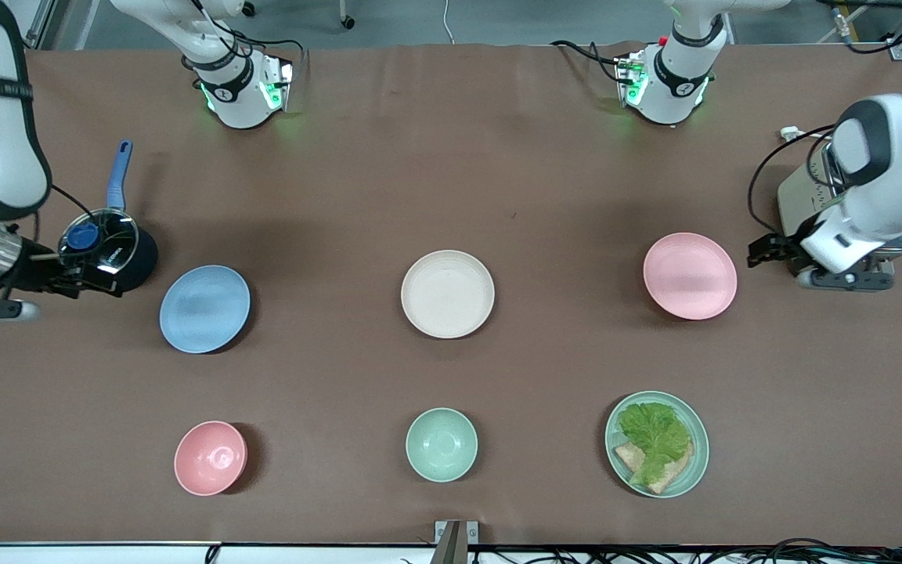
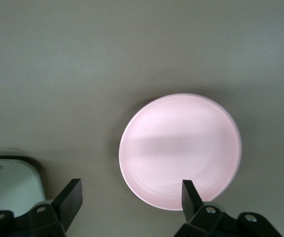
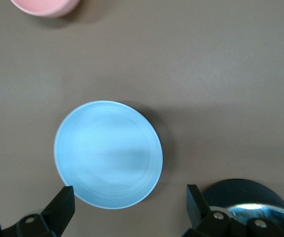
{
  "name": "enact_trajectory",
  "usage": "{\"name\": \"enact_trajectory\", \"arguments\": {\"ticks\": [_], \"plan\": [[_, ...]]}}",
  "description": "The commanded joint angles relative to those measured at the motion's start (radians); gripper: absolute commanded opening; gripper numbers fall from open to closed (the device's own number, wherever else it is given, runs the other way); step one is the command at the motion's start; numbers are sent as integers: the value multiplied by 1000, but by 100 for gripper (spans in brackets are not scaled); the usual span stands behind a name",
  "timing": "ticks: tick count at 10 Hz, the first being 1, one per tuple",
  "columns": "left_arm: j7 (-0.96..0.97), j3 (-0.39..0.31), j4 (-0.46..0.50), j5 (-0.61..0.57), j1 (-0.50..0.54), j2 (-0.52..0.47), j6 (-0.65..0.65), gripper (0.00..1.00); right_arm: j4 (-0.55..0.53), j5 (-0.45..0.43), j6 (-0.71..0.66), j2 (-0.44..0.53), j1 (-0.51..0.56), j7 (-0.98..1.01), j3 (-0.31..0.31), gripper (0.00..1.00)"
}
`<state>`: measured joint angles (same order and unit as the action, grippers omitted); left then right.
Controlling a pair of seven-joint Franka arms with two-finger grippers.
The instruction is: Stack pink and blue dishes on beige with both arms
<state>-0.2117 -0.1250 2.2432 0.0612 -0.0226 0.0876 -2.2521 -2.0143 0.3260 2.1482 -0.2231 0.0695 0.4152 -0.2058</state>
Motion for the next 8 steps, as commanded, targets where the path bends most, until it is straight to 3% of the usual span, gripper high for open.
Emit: {"name": "enact_trajectory", "arguments": {"ticks": [1,2,5,7,8], "plan": [[-20,-2,22,11,0,171,-114,79,-44,190,59,-88,15,168,-3,100],[-20,-2,27,12,0,214,-159,79,-61,238,94,-122,12,263,-4,100],[-20,-1,38,16,24,277,-187,63,-69,287,151,-191,13,358,-4,95],[-21,-1,38,16,26,290,-187,25,-69,332,185,-232,16,425,-6,75],[-21,1,35,16,26,287,-187,13,-70,349,185,-239,18,439,-6,65]]}}
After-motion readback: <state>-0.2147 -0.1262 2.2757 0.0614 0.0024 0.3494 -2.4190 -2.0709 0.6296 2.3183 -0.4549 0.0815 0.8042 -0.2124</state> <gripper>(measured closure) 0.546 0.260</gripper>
